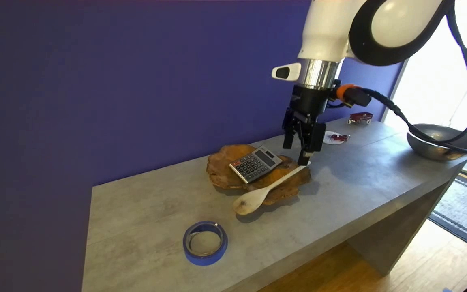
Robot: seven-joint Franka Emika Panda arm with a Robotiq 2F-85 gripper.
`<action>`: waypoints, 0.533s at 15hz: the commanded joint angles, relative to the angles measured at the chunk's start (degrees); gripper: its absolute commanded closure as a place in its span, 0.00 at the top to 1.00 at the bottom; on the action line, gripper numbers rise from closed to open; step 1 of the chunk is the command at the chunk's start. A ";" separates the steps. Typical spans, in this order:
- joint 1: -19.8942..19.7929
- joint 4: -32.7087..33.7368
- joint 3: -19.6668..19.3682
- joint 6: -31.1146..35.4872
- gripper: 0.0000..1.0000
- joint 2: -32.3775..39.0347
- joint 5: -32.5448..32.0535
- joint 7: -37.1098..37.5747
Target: Put the wooden spoon in the silver bowl
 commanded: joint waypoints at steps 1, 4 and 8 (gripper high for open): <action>-1.54 0.30 1.45 0.10 1.00 0.96 -1.23 0.91; -2.27 0.47 2.57 3.03 1.00 1.80 -0.87 -2.07; -3.44 0.73 4.83 11.53 1.00 7.13 -2.70 -8.85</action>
